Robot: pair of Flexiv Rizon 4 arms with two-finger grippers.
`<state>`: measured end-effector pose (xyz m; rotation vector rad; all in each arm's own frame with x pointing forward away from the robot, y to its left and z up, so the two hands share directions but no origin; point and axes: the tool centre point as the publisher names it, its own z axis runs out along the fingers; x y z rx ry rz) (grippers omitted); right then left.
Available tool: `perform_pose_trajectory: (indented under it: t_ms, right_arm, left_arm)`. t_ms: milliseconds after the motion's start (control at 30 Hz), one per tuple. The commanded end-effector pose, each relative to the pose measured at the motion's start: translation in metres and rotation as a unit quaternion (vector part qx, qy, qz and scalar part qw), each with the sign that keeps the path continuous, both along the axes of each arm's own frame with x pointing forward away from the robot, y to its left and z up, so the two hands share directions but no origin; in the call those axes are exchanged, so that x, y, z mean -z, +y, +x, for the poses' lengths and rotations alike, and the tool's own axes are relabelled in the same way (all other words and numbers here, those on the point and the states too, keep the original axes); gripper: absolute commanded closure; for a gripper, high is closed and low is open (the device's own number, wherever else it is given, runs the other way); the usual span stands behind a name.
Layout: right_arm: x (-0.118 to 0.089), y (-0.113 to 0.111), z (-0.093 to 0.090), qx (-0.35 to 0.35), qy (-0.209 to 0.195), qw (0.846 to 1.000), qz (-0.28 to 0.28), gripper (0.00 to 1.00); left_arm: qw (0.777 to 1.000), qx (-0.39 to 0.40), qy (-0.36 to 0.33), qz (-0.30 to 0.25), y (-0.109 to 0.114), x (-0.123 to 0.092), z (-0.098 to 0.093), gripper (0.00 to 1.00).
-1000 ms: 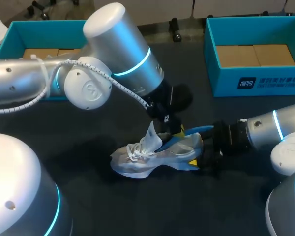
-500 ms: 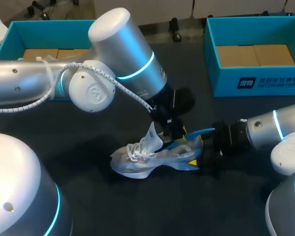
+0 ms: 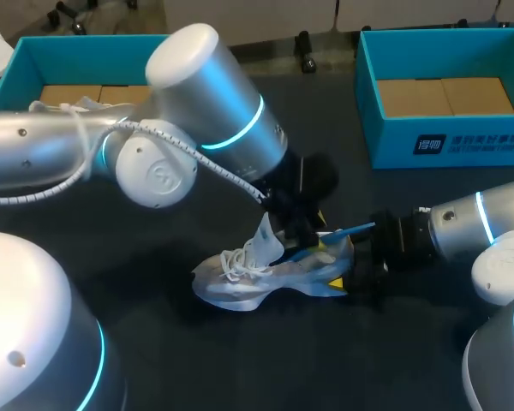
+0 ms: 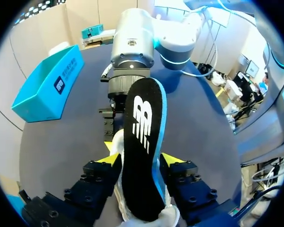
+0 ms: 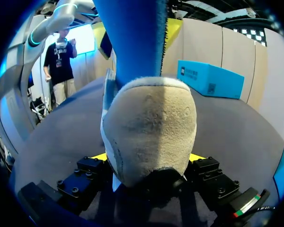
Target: Take the shoe out of the shoebox, open the shoe tongue, remove and reinsert the insole, then place the shoe into the shoebox
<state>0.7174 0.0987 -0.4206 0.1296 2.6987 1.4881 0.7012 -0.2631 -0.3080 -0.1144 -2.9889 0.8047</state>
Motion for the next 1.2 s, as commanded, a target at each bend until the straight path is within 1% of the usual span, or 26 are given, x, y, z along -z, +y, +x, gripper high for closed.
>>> perform_pose_trajectory:
  t_ms: [33, 167, 267, 467, 700, 767, 800, 900, 1000, 1067, 1200]
  right_arm:
    - [0.004, 0.004, 0.000, 0.001, 0.001, 1.000, -0.003, 1.00]
    - [0.004, 0.004, 0.000, 0.001, 0.001, 1.000, -0.003, 1.00]
    - [0.004, 0.004, 0.000, 0.001, 0.001, 1.000, -0.003, 1.00]
    - [0.004, 0.004, 0.000, 0.001, 0.001, 1.000, -0.003, 1.00]
    - [0.004, 0.004, 0.000, 0.001, 0.001, 1.000, -0.003, 1.00]
    - [0.004, 0.004, 0.000, 0.001, 0.001, 1.000, -0.003, 1.00]
    - [0.004, 0.004, 0.000, 0.001, 0.001, 1.000, -0.003, 1.00]
    - [0.004, 0.004, 0.000, 0.001, 0.001, 1.000, -0.003, 1.00]
    - [0.004, 0.004, 0.000, 0.001, 0.001, 1.000, -0.003, 1.00]
    - [0.004, 0.004, 0.000, 0.001, 0.001, 1.000, -0.003, 1.00]
    - [0.004, 0.004, 0.000, 0.001, 0.001, 1.000, -0.003, 1.00]
  left_arm:
    - [0.999, -0.013, -0.029, 0.001, 0.005, -0.005, -0.008, 0.44]
    - [0.999, -0.013, -0.040, -0.003, 0.004, -0.008, -0.012, 0.43]
    - [0.999, -0.014, -0.050, -0.012, 0.003, -0.012, -0.013, 0.45]
    - [0.997, -0.018, -0.079, -0.017, -0.004, -0.013, -0.014, 0.40]
    - [0.991, -0.044, -0.122, -0.033, -0.008, -0.009, -0.014, 0.44]
    - [0.989, -0.052, -0.131, -0.037, -0.009, -0.008, -0.013, 0.47]
    - [0.989, -0.052, -0.131, -0.037, -0.010, -0.007, -0.013, 0.48]
    - [0.988, -0.056, -0.136, -0.038, -0.012, -0.005, -0.010, 0.46]
    - [0.987, -0.064, -0.140, -0.038, -0.012, -0.001, -0.007, 0.46]
    - [0.987, -0.068, -0.140, -0.040, -0.012, 0.001, -0.006, 0.50]
    - [0.986, -0.074, -0.140, -0.045, -0.011, 0.002, -0.003, 0.52]
